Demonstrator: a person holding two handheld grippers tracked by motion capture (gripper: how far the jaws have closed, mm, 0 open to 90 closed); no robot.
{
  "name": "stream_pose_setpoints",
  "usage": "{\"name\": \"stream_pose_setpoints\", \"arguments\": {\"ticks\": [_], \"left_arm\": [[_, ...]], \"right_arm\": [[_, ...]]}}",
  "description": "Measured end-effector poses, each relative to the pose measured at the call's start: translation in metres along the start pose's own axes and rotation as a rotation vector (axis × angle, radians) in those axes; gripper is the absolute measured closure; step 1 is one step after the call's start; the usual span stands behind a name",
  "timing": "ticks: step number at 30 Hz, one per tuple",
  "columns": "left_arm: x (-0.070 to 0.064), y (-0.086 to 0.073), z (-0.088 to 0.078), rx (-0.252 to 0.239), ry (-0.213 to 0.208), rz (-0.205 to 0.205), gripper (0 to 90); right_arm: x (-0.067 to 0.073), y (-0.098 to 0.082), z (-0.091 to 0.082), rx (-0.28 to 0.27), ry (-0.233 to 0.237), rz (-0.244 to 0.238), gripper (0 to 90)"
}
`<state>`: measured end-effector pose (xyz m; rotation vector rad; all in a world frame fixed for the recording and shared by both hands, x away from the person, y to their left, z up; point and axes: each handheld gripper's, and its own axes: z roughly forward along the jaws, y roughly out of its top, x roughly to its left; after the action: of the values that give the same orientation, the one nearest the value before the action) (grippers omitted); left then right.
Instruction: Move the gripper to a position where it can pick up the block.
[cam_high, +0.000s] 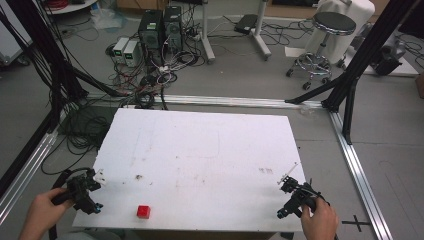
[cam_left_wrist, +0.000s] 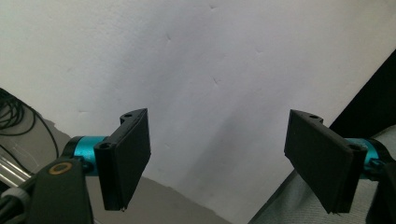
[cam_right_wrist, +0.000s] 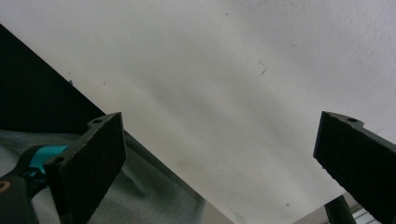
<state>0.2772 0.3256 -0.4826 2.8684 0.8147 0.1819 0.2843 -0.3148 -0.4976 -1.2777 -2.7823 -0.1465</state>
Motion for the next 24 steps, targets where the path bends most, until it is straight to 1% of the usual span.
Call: {"name": "stream_pose_setpoints", "arguments": {"ticks": [1, 2, 3, 6, 7, 10, 12, 14, 16, 18, 19, 24], "left_arm": [[0.0, 0.0, -0.001, 0.001, -0.004, 0.008, 22.9], [0.001, -0.001, -0.005, -0.01, -0.011, 0.017, 22.9], [0.001, -0.001, -0.005, -0.01, -0.011, 0.017, 22.9], [0.003, -0.001, -0.013, -0.025, -0.003, 0.048, 22.9], [0.003, -0.001, -0.014, -0.032, -0.002, 0.048, 22.9], [0.005, 0.0, -0.025, -0.038, -0.01, 0.084, 22.9], [0.005, 0.002, -0.031, -0.044, -0.013, 0.108, 22.9], [0.006, 0.003, -0.035, -0.052, -0.019, 0.128, 22.9], [0.006, 0.005, -0.039, -0.048, -0.022, 0.155, 22.9], [0.006, 0.009, -0.044, -0.041, -0.029, 0.197, 22.9], [0.006, 0.009, -0.044, -0.041, -0.029, 0.197, 22.9], [0.004, 0.017, -0.048, -0.037, -0.037, 0.254, 22.9]], "right_arm": [[0.0, 0.001, 0.0, 0.003, -0.002, -0.006, 1.8], [0.0, 0.001, 0.001, 0.006, -0.001, -0.008, 1.8], [0.001, 0.001, 0.001, 0.005, -0.003, -0.008, 1.8], [0.001, 0.001, 0.001, 0.003, -0.002, -0.012, 1.8], [0.001, 0.001, 0.001, 0.003, -0.002, -0.012, 1.8], [0.001, 0.001, 0.0, -0.001, -0.004, -0.013, 1.7], [0.002, 0.0, -0.001, -0.002, 0.0, -0.006, 1.8], [0.002, 0.0, -0.001, -0.004, -0.001, -0.009, 1.7], [0.002, 0.0, -0.001, -0.005, 0.0, -0.01, 1.8], [0.001, -0.001, -0.001, -0.009, -0.001, -0.007, 1.8], [0.001, -0.002, -0.002, -0.01, -0.001, -0.005, 1.8], [0.0, -0.003, -0.002, -0.016, 0.0, -0.006, 1.8]]}}
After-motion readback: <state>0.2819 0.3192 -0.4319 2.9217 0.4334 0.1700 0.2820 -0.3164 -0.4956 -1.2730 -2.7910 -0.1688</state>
